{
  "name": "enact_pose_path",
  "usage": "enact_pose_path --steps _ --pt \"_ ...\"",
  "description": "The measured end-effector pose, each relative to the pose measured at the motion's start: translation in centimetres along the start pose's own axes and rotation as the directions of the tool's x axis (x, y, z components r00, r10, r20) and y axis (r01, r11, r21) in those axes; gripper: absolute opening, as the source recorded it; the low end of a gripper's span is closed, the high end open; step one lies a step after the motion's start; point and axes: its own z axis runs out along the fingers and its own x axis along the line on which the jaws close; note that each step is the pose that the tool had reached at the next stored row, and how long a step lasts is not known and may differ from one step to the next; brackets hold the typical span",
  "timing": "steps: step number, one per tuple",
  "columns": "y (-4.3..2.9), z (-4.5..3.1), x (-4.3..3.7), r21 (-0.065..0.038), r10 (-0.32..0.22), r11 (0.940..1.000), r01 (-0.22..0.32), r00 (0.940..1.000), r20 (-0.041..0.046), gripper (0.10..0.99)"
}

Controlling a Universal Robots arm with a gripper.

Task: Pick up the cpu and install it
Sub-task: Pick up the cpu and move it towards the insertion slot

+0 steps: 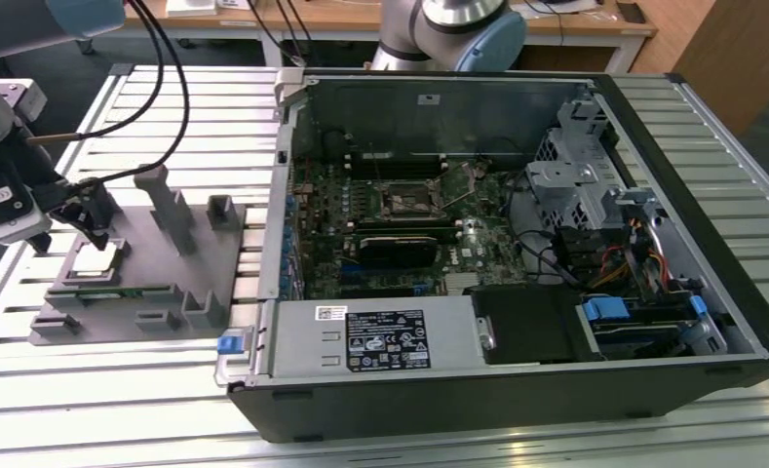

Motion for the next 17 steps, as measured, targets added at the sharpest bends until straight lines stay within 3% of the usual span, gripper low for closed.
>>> enact_pose_path --steps 17 --pt "-0.05 1.12 -0.25 0.0 0.002 1.0 -0.002 1.0 0.0002 0.706"
